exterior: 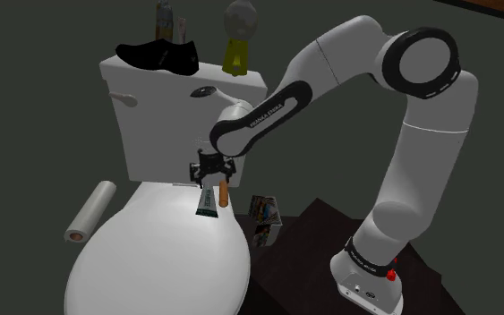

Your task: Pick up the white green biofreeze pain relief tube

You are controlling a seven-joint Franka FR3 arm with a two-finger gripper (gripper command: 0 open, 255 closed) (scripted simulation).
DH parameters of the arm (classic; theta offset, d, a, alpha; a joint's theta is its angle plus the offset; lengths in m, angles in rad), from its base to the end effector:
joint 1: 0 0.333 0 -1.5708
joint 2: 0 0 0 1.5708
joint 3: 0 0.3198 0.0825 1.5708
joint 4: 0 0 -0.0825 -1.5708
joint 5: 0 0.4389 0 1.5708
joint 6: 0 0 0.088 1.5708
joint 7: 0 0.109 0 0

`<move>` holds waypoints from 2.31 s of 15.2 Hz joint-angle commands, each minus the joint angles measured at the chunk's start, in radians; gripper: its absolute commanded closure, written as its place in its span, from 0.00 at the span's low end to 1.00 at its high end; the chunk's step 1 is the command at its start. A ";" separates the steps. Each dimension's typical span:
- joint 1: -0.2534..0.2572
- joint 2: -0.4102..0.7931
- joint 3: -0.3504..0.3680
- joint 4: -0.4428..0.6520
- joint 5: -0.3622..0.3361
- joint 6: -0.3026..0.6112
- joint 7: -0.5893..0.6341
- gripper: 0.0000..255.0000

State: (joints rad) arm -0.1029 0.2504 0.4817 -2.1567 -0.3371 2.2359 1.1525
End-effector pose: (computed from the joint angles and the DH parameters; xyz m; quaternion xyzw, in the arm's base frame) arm 0.5479 0.2095 0.2462 0.9580 -0.2712 -0.0001 0.0931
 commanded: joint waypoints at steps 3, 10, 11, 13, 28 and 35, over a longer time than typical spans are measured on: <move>0.054 0.154 -0.054 0.123 -0.100 -0.011 0.145 0.00; 0.073 0.226 -0.083 0.124 -0.149 0.051 0.185 0.00; 0.075 0.232 -0.085 0.124 -0.153 0.056 0.189 0.00; 0.076 0.233 -0.085 0.125 -0.153 0.055 0.189 1.00; 0.059 0.170 -0.061 0.122 -0.111 0.004 0.154 1.00; 0.043 0.102 -0.038 0.131 -0.063 -0.061 0.114 1.00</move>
State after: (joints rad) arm -0.0572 0.3658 0.4398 -2.0241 -0.4084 2.1843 1.2732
